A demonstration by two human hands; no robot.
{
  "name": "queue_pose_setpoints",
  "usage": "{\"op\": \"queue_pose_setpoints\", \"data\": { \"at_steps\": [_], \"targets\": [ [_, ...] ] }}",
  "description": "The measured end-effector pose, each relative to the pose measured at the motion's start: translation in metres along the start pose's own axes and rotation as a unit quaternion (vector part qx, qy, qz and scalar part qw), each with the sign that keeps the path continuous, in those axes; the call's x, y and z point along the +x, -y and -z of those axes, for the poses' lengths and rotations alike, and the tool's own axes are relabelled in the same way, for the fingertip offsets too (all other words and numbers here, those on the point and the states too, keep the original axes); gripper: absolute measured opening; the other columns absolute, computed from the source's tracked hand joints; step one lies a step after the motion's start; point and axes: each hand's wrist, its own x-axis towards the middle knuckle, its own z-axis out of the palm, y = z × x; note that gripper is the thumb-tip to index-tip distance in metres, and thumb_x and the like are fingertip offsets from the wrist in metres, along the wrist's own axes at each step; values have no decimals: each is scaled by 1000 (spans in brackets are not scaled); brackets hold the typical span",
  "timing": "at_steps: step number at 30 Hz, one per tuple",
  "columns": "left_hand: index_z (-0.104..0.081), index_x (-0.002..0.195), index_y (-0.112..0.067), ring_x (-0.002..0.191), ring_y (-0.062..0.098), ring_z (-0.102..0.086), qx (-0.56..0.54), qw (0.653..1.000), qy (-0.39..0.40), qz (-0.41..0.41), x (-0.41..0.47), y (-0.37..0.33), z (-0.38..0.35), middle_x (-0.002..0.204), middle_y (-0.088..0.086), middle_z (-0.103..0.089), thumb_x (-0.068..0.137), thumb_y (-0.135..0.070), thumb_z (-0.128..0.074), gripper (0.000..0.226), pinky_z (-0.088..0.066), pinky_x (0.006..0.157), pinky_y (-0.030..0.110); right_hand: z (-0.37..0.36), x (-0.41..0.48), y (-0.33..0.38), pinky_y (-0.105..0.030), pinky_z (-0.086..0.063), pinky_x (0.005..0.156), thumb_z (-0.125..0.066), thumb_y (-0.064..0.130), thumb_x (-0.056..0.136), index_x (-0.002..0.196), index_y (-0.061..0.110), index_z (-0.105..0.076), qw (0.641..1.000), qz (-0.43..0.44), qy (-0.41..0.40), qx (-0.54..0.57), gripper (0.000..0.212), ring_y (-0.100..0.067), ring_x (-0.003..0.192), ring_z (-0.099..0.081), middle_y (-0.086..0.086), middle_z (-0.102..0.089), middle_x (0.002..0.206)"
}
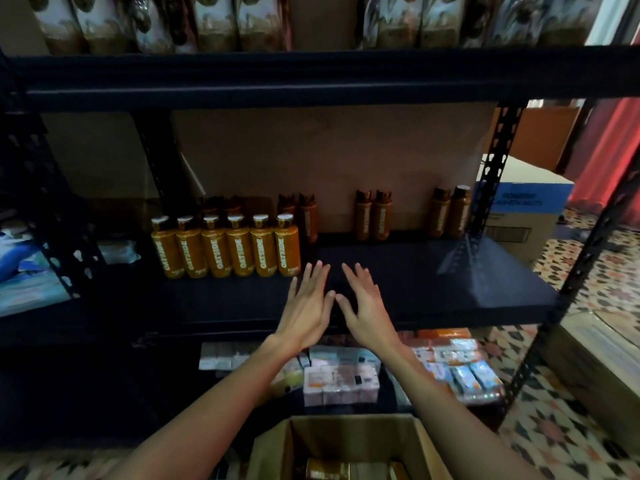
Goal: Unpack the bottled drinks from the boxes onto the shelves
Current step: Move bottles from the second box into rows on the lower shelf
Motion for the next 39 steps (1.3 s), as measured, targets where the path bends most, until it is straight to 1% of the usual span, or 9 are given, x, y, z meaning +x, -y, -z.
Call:
{"op": "queue_pose_setpoints", "data": {
  "at_steps": [9,14,18,22,27,30,32,36,39],
  "targets": [
    [-20,158,-21,153,11,11,-34,996,-77,-1,-83,-4,-57,168,-2,0,107,-43,-18,56,8,124,36,-53,-89,-16,-21,-3,124,-49,28,107,158,27,-29,996,0,-80,44,55,-4,155,0,10,-13,168],
    [-13,159,-22,152,12,14,-65,997,-20,41,-135,-1,-103,167,-3,8,105,-44,-12,58,9,123,38,-88,-144,-34,-22,-9,122,-43,35,108,155,39,-22,992,-79,-40,95,51,2,153,-2,11,-14,168],
    [1,157,-25,150,9,21,-37,995,56,77,-170,6,-140,165,-3,15,101,-50,4,61,5,125,43,-112,-180,-56,-29,-14,124,-40,33,109,158,32,-26,985,-146,-9,88,51,4,153,-4,12,-17,168],
    [1,157,-27,150,7,22,-44,987,115,107,-197,11,-165,166,-4,12,105,-45,-5,55,4,125,43,-129,-211,-74,-25,-19,124,-40,35,108,158,27,-32,983,-172,22,67,51,-2,154,-12,8,-23,167],
    [-8,159,-25,154,16,-4,-88,954,237,160,-220,25,-196,167,1,-4,108,-40,-22,56,-15,124,45,-140,-235,-97,-31,-33,119,-48,26,106,152,23,-44,959,-258,105,50,46,-5,140,-41,2,-46,154],
    [-37,149,-17,146,20,-32,-64,932,307,181,-229,40,-211,159,6,-33,106,-33,-37,47,-26,119,45,-143,-245,-112,-12,-51,78,-49,20,105,150,25,-46,914,-350,202,29,45,-1,92,-62,2,-62,125],
    [-57,130,-17,128,18,-49,-59,923,323,198,-235,50,-219,150,2,-42,104,-28,-44,32,-37,112,40,-148,-253,-128,-15,-49,57,-49,19,105,145,23,-51,887,-390,247,15,41,-4,71,-61,2,-66,107],
    [-62,112,-16,91,10,-63,-78,895,375,230,-243,68,-241,123,3,-58,104,-23,-44,20,-57,84,29,-157,-266,-160,-22,-56,63,-55,13,100,130,27,-60,852,-423,309,0,34,-8,79,-67,5,-67,97],
    [-58,124,-16,91,12,-61,-95,878,399,248,-244,77,-264,120,4,-58,101,-16,-48,25,-55,77,28,-156,-265,-179,-32,-61,79,-61,11,96,116,27,-64,844,-445,297,-31,25,-6,86,-65,7,-66,101]
  ]
}}
